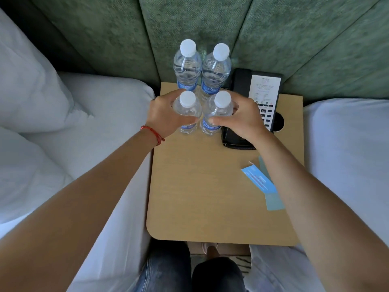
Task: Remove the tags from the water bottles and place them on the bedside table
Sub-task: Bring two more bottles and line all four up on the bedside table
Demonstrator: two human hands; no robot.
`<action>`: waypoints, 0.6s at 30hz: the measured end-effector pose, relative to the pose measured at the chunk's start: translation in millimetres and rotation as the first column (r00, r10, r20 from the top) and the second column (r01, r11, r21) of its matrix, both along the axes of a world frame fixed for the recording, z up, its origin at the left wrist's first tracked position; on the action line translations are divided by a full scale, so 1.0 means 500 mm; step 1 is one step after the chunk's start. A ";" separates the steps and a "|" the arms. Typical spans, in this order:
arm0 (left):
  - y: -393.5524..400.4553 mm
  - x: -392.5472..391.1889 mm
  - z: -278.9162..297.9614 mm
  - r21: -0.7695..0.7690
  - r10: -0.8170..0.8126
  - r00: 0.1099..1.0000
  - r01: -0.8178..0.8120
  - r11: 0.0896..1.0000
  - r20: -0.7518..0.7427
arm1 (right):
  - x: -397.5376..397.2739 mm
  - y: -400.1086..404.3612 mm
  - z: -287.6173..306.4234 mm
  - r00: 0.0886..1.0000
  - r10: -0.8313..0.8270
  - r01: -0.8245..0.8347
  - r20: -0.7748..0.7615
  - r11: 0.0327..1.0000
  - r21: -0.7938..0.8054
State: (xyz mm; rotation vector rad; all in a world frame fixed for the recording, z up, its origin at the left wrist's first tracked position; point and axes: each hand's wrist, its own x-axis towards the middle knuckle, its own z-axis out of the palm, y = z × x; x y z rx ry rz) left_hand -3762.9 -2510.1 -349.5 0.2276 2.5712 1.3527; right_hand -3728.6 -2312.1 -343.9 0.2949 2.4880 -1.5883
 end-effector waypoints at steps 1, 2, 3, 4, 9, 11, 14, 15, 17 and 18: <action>-0.001 0.000 0.000 0.005 0.001 1.000 -0.001 1.000 0.004 | 0.000 0.001 -0.002 1.000 0.001 -0.001 0.001 1.000 -0.004; -0.001 0.000 0.000 0.014 0.003 1.000 -0.003 1.000 0.011 | 0.000 0.003 -0.004 1.000 0.002 -0.002 0.002 1.000 -0.007; -0.002 0.000 -0.001 0.024 0.008 1.000 -0.009 1.000 0.024 | 0.001 0.005 -0.007 1.000 0.005 -0.005 0.005 1.000 -0.013; -0.003 0.001 -0.002 0.032 0.015 0.999 -0.016 0.999 0.044 | 0.003 0.007 -0.009 1.000 0.008 -0.008 0.009 1.000 -0.026; -0.004 0.008 -0.007 0.087 0.018 0.993 -0.029 0.996 0.116 | 0.011 0.014 -0.011 0.999 0.030 -0.027 0.042 0.998 -0.063; -0.009 0.009 -0.007 0.115 0.008 0.990 -0.024 0.993 0.143 | 0.015 0.009 -0.008 0.999 0.014 -0.011 0.049 0.998 -0.057; -0.016 0.013 -0.005 0.191 0.021 0.981 -0.058 0.980 0.192 | 0.026 -0.008 -0.002 0.994 -0.110 0.111 0.007 0.993 -0.036; -0.016 0.016 -0.004 0.206 0.030 0.981 -0.070 0.976 0.193 | 0.030 -0.014 -0.001 0.989 -0.145 0.145 -0.019 0.989 -0.015; -0.013 0.021 -0.003 0.200 0.052 0.983 -0.087 0.976 0.178 | 0.036 -0.024 -0.002 0.983 -0.172 0.174 -0.057 0.984 0.030; -0.012 0.024 -0.003 0.191 0.060 0.984 -0.091 0.977 0.165 | 0.038 -0.026 -0.002 0.983 -0.173 0.176 -0.066 0.983 0.047</action>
